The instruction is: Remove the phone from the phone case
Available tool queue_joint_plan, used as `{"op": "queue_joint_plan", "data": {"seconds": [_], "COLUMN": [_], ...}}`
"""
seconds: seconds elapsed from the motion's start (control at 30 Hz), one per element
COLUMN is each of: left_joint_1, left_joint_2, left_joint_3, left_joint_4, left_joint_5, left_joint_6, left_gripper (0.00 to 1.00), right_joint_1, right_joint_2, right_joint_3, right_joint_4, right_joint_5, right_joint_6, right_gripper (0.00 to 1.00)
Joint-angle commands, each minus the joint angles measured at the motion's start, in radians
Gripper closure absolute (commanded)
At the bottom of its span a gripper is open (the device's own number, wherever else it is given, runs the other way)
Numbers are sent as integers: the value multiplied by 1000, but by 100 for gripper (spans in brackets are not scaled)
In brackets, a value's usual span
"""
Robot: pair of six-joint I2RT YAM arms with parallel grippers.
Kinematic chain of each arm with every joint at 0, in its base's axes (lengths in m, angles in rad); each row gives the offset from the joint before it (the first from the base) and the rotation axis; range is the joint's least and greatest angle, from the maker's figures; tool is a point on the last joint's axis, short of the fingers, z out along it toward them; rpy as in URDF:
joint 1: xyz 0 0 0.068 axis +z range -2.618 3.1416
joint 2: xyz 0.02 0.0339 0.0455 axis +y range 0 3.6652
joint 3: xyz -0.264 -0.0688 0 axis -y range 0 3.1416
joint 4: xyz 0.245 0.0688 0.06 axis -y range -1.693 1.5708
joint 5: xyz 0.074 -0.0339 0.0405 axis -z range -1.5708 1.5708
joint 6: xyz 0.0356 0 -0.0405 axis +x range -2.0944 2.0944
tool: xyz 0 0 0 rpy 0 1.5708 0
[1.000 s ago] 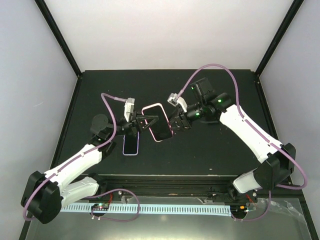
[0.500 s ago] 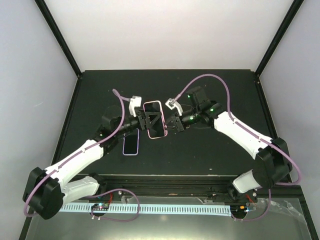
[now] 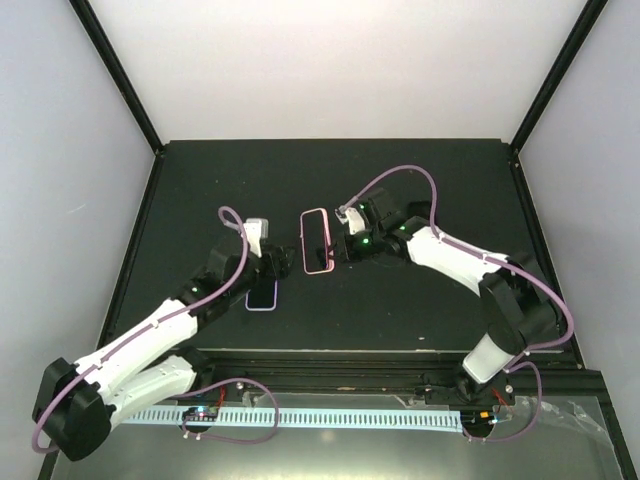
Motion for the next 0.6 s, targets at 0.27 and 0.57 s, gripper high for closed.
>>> {"op": "queue_joint_plan", "data": {"seconds": [0.27, 0.57], "left_joint_1": [-177, -288], "left_joint_2": [110, 290], "left_joint_3": [-69, 9], "left_joint_4": [23, 100], "left_joint_5": [-50, -77], "left_joint_6": [170, 236], "left_gripper": [28, 28], "right_joint_1": [1, 2], "right_joint_2": [63, 127], "right_joint_3": [45, 36], "right_joint_4": [-113, -104], "right_joint_5": [264, 222], "right_joint_6": [254, 314], "right_gripper": [99, 99]}}
